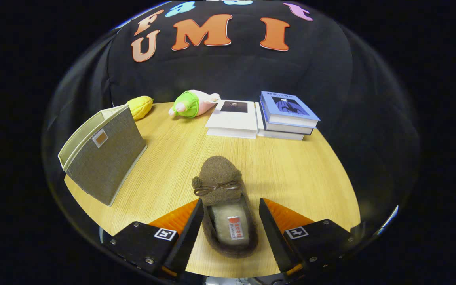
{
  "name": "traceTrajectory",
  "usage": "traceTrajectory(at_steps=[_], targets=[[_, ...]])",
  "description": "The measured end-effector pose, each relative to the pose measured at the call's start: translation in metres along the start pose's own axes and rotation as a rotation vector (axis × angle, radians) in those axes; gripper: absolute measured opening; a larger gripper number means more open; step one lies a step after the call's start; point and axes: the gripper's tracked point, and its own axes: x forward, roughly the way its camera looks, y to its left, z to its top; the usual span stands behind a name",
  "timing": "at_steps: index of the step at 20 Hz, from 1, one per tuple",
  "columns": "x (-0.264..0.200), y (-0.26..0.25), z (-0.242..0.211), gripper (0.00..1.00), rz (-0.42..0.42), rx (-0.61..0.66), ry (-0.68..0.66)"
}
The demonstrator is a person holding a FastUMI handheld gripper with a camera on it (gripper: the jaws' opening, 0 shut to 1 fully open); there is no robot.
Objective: Open the storage box then place both shoes into the box .Put the left shoe in first, then the right shoe, with the right side of both shoes facing outward in a uniform manner.
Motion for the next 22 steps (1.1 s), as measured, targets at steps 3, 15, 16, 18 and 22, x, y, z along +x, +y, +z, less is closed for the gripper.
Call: traceTrajectory(at_steps=[3,15,16,18,22], targets=[[0.016,-0.008,-0.012,0.85,-0.013,-0.005,0.039],[0.06,-0.013,-0.013,0.59,0.006,0.144,0.077],[0.066,-0.017,-0.011,0.52,-0.015,0.179,0.069],[0.072,-0.017,-0.011,0.29,-0.033,0.256,0.067],[0.065,-0.023,-0.007,0.06,-0.076,0.388,0.07]])
